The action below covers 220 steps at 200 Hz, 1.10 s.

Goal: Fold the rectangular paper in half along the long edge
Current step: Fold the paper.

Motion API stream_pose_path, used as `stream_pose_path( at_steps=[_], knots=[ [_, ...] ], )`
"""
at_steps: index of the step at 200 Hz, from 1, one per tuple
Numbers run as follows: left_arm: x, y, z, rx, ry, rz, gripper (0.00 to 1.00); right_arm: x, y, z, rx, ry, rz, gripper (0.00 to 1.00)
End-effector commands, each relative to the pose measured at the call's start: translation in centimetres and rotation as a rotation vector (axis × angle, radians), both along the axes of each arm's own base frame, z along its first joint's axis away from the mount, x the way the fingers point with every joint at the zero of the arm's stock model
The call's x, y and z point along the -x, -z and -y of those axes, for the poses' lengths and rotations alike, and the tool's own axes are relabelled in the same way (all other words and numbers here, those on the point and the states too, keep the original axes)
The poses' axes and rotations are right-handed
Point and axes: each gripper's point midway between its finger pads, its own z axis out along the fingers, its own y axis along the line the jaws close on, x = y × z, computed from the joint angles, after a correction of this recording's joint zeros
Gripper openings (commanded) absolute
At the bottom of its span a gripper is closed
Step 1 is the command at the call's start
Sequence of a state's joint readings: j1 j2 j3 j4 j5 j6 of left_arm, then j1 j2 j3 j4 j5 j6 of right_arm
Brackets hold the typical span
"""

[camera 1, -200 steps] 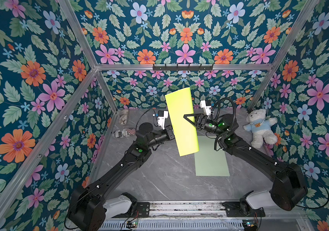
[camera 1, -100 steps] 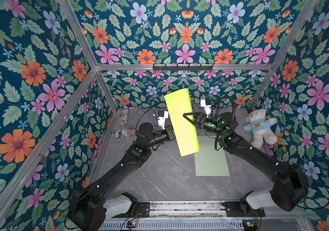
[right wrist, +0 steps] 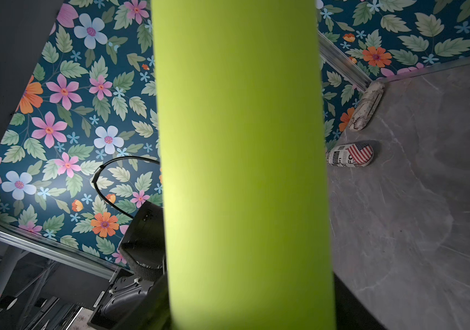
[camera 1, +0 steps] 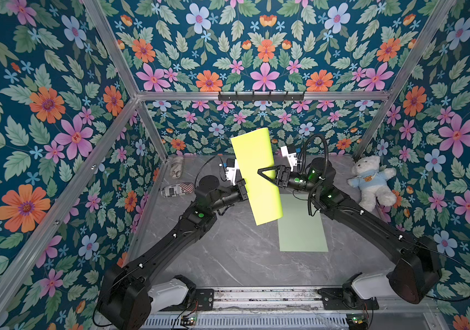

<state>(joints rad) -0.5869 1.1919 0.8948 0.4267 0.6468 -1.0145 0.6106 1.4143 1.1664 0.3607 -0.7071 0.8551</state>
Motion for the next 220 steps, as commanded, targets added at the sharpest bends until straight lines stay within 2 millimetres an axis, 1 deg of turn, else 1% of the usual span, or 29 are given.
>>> stream_pose_path(
  at_steps=[1, 57, 94, 128, 152, 186, 220],
  knots=[
    [0.2, -1.1, -0.1, 0.020, 0.002, 0.046, 0.00, 0.5, 0.1, 0.0, 0.042, -0.012, 0.033, 0.69],
    [-0.1, -0.5, 0.1, 0.012, 0.004, 0.035, 0.00, 1.3, 0.0, -0.7, 0.091, -0.035, 0.054, 0.67],
    [-0.2, -0.1, 0.2, 0.010, 0.004, 0.027, 0.00, 1.2, 0.0, -0.6, 0.072, -0.022, 0.052, 0.58],
    [-0.1, -0.2, 0.2, 0.012, 0.006, 0.032, 0.00, 0.4, -0.6, 0.4, -0.011, 0.040, 0.054, 0.48],
    [0.0, -0.1, 0.1, 0.011, 0.006, 0.032, 0.00, -0.1, -0.7, 0.8, -0.037, 0.068, 0.056, 0.47],
    [0.2, -0.2, -0.1, 0.014, 0.003, 0.036, 0.00, 0.0, -1.1, 0.8, -0.057, 0.058, 0.058, 0.46],
    [0.2, -0.2, -0.1, 0.013, 0.002, 0.035, 0.00, 0.1, -1.7, 1.4, -0.106, 0.064, 0.064, 0.44]
  ],
)
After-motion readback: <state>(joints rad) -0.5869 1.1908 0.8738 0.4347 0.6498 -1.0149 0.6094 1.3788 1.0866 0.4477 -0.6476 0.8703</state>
